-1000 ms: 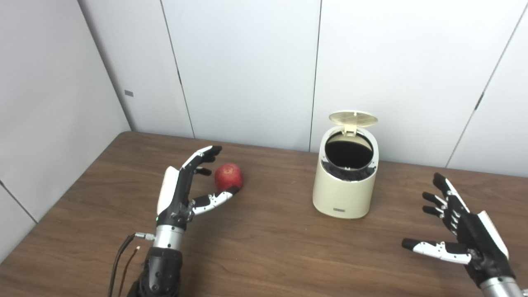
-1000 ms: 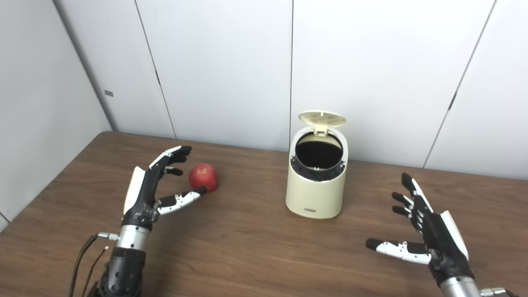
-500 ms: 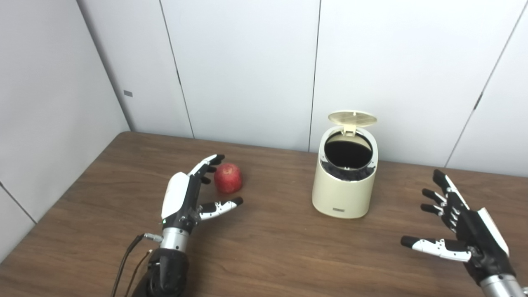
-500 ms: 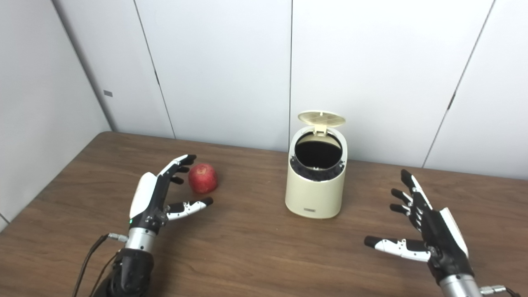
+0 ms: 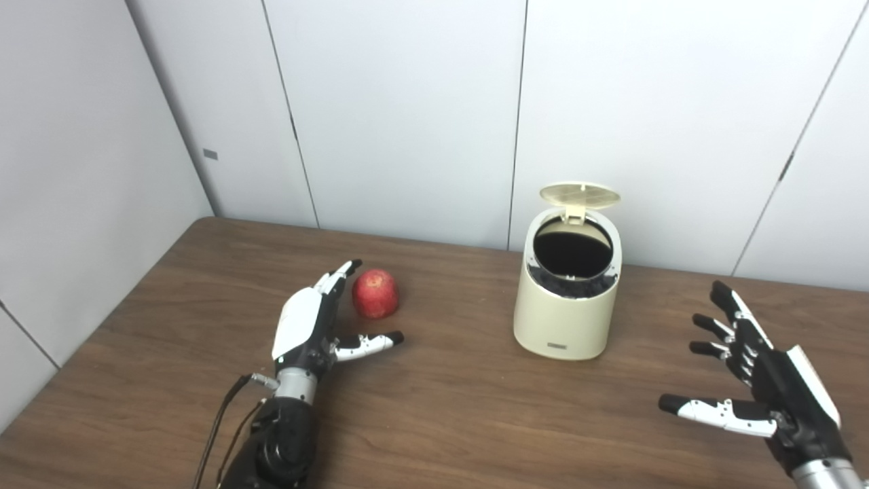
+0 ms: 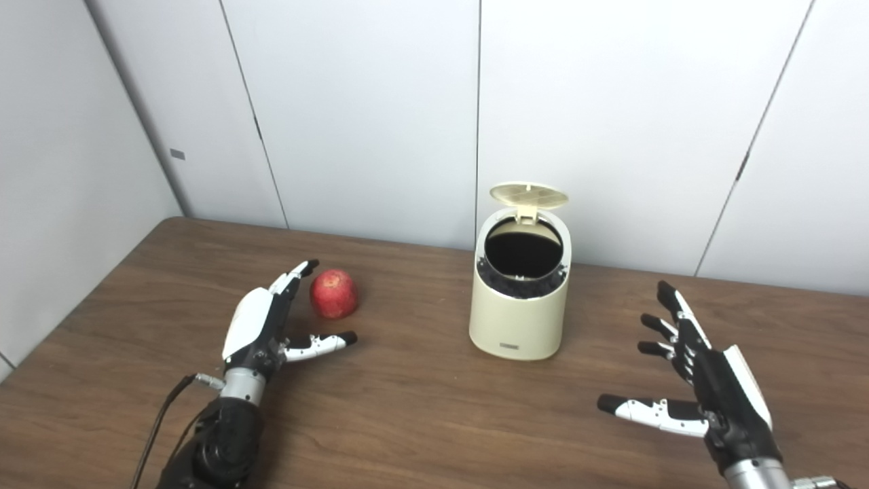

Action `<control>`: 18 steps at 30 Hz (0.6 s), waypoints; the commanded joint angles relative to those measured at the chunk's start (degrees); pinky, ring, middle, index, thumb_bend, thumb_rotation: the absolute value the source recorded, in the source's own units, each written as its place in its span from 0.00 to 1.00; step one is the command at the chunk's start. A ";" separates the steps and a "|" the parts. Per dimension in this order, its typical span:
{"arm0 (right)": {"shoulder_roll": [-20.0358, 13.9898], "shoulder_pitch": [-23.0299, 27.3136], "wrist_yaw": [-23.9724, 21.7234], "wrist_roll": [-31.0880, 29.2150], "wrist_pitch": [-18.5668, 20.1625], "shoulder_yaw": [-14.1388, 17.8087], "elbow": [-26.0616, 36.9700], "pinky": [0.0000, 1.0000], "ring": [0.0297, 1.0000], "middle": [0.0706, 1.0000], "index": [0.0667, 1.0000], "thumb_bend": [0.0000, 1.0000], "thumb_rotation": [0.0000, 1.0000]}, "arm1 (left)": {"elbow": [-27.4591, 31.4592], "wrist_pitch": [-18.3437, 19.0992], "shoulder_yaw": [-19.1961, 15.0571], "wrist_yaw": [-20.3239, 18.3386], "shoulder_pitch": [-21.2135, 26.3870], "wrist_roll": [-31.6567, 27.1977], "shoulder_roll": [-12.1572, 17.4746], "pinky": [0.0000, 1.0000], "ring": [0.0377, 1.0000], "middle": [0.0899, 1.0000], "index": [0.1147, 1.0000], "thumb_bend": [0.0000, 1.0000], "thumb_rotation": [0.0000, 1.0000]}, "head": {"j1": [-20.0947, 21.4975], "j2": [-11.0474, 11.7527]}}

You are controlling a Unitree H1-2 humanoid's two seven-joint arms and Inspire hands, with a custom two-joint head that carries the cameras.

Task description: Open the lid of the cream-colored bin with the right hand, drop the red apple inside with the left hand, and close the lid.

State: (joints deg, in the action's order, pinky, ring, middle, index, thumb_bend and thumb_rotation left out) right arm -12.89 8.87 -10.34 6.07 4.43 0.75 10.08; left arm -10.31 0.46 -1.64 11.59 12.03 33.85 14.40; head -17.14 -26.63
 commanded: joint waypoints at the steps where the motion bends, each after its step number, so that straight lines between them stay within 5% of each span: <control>1: -0.70 1.24 0.61 -0.06 -0.18 0.33 2.47 0.75 0.88 0.98 0.97 0.77 0.00 | 0.26 -1.10 0.07 2.64 2.65 0.92 1.47 0.81 0.94 0.91 0.93 0.92 0.34 | -0.02 -0.15; 18: -0.22 -0.07 1.09 1.43 1.30 -0.21 4.43 0.77 0.88 0.97 0.98 0.76 0.03 | -7.28 -3.14 0.51 5.20 6.37 -3.00 1.61 0.73 0.85 0.88 0.91 0.88 0.33 | 0.89 -0.30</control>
State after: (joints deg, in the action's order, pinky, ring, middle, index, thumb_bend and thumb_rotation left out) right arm -12.86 7.71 -9.90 7.56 6.38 0.35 12.14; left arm -17.53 -1.36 -0.78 15.74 15.84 31.53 14.96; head -16.26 -26.89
